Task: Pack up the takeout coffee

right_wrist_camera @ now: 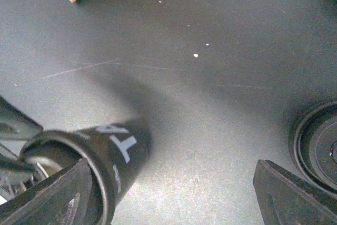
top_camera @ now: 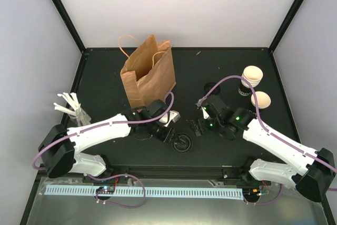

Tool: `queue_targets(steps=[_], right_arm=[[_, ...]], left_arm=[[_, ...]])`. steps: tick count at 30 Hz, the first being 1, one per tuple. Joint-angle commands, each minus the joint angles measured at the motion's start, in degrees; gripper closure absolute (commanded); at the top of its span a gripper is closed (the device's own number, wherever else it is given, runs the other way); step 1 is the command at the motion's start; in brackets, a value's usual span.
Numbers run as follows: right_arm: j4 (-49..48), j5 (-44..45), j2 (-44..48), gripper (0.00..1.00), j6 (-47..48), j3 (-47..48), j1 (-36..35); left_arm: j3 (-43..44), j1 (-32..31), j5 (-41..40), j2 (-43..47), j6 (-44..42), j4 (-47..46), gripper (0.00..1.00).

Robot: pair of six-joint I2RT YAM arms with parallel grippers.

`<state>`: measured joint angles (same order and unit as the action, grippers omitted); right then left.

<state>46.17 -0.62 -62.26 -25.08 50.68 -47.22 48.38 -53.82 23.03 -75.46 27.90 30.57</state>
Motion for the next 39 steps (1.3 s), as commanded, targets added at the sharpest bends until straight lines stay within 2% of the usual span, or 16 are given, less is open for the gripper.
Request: queue_targets(steps=[1, 9, 13, 19, 24, 34, 39], right_arm=[[1.3, -1.5, 1.0, 0.13, 1.9, 0.7, 0.2], [0.8, -6.8, 1.1, 0.14, 2.3, -0.9, -0.1], [0.9, -7.6, 0.8, 0.14, 2.3, -0.9, -0.2], [1.1, -7.9, 0.4, 0.14, 2.4, -0.9, -0.5], [1.8, -7.0, -0.5, 0.14, 2.3, 0.2, -0.8], [3.4, -5.1, -1.7, 0.14, 3.3, 2.3, -2.4], [3.6, -3.8, -2.5, 0.14, 3.0, 3.5, -4.3]], left_arm=[[2.8, 2.4, 2.1, -2.2, 1.0, 3.1, 0.69], [2.7, 3.4, 3.2, -3.6, 1.4, 2.3, 0.67], [2.8, 3.7, 3.1, -3.9, 1.7, 2.0, 0.62], [2.4, 3.8, 2.6, -2.8, 2.2, 1.1, 0.47], [2.4, 3.9, 2.5, -1.5, 2.6, 0.1, 0.41], [2.6, 4.1, 0.0, 1.6, 2.7, -0.2, 0.36], [2.1, 4.3, -3.3, 7.0, 3.2, 0.4, 0.33]])
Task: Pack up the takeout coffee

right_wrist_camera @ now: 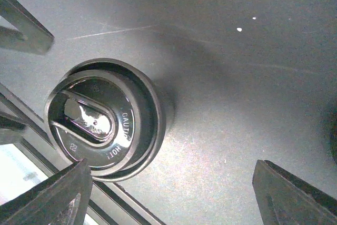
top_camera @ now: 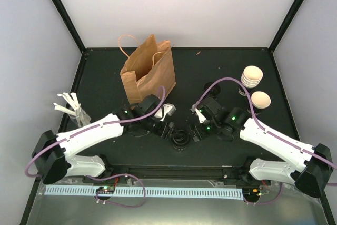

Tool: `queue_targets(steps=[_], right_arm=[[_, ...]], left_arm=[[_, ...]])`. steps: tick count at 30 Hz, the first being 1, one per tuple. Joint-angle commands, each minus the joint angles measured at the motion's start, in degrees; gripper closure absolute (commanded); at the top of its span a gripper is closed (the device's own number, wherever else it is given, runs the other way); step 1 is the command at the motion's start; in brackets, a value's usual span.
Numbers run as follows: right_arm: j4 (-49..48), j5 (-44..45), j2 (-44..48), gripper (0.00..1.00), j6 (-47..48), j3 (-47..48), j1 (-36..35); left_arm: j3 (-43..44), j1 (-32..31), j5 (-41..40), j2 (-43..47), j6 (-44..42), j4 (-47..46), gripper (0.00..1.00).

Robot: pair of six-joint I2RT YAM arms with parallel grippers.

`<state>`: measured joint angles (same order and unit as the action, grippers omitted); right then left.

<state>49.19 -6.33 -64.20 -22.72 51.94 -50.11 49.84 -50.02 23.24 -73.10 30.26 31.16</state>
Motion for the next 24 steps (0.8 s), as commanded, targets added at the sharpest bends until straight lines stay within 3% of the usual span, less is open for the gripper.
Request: queue_targets(steps=[1, 15, 19, 21, 24], right_arm=[[0.6, 2.2, -0.7, 0.14, 0.4, 2.5, -1.8], [1.1, 9.9, -4.4, 0.14, 0.3, 8.8, -12.0], [1.6, 10.6, -5.4, 0.1, 0.3, 10.4, -12.5], [1.9, 11.2, -6.2, 0.05, 0.3, 10.8, -13.1], [2.2, 12.7, -7.5, 0.0, -0.4, 10.8, -15.1]], left_arm=[[0.3, 0.6, -4.1, 5.6, 0.9, -0.1, 0.33], [-13.3, 9.8, 1.2, 22.0, 4.3, -3.9, 0.28], [-15.3, 10.6, 0.6, 25.5, 4.2, -3.6, 0.15], [-15.8, 10.6, -0.4, 26.7, 3.7, -2.6, 0.04], [-16.1, 10.6, -2.6, 27.7, 3.3, -0.5, 0.01]])
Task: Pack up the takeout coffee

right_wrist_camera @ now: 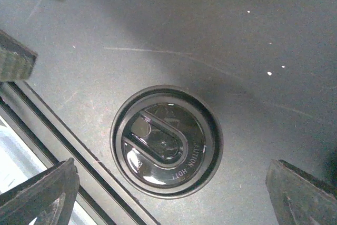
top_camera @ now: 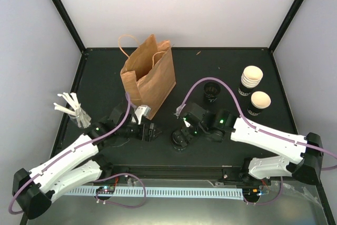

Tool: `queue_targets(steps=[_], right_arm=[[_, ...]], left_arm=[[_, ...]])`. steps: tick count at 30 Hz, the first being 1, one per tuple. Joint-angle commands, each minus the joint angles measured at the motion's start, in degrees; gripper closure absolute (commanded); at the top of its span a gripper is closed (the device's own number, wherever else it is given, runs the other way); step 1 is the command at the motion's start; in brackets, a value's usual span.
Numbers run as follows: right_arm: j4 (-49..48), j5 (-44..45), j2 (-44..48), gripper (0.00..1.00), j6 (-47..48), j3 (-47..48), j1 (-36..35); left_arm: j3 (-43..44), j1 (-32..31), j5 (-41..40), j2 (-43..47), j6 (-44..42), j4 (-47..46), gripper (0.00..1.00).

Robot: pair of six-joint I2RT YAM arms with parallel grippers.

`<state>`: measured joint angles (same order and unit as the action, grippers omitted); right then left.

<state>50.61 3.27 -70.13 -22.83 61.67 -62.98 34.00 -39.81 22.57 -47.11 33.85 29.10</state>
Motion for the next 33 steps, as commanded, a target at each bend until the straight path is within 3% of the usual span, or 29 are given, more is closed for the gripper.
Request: queue_targets(steps=[1, 17, 33], right_arm=[[0.8, 3.5, -2.1, 0.0, -0.6, 1.1, -2.9], [4.2, 7.8, -8.4, 0.0, -5.7, 5.3, -7.3], [3.8, 7.5, -12.2, 0.03, -9.1, 3.9, -9.0]], left_arm=[[-0.5, 0.4, -2.1, 1.9, -0.3, 1.8, 0.01], [-7.7, 0.4, 1.1, 5.5, 4.0, -2.5, 0.01], [-13.0, 0.4, 7.9, 3.6, 5.1, -16.4, 0.04]])
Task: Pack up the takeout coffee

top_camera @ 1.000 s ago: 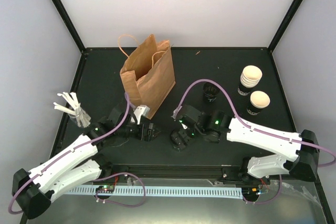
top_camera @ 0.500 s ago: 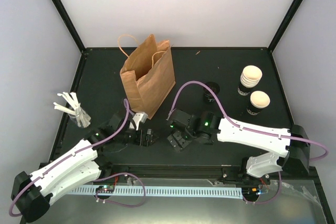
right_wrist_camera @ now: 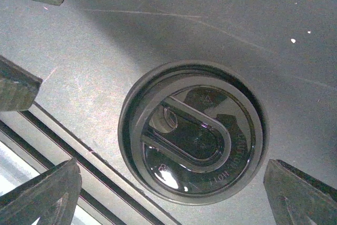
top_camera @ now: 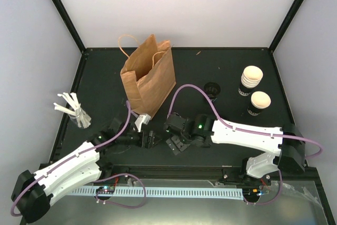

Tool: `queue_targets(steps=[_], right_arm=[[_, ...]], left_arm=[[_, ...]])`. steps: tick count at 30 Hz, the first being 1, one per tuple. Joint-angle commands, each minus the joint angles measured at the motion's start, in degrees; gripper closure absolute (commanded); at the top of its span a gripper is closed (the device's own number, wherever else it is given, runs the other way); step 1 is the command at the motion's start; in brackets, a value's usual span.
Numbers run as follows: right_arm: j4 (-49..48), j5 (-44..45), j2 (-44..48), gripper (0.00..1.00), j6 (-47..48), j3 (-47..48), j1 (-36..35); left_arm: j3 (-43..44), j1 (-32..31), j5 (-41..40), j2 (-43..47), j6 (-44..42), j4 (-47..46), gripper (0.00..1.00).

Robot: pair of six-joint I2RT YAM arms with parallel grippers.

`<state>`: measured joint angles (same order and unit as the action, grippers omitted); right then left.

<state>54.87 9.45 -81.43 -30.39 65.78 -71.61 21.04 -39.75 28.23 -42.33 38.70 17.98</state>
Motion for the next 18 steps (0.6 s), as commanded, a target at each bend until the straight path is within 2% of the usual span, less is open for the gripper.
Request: queue_targets(steps=[1, 8, 18], right_arm=[[-0.2, 2.3, -1.3, 0.03, -1.8, -0.1, -0.3], [-0.9, 3.3, -1.5, 0.04, -2.8, 0.9, -0.2], [2.7, 6.3, -4.5, 0.06, -8.9, 3.8, -0.1]], left_arm=[[0.0, 0.3, 2.3, -1.5, 0.2, -6.1, 0.05], [-1.9, 0.4, 2.2, -2.3, 1.3, -11.8, 0.07], [-3.1, 0.3, 2.2, -2.1, 1.5, -13.8, 0.07]])
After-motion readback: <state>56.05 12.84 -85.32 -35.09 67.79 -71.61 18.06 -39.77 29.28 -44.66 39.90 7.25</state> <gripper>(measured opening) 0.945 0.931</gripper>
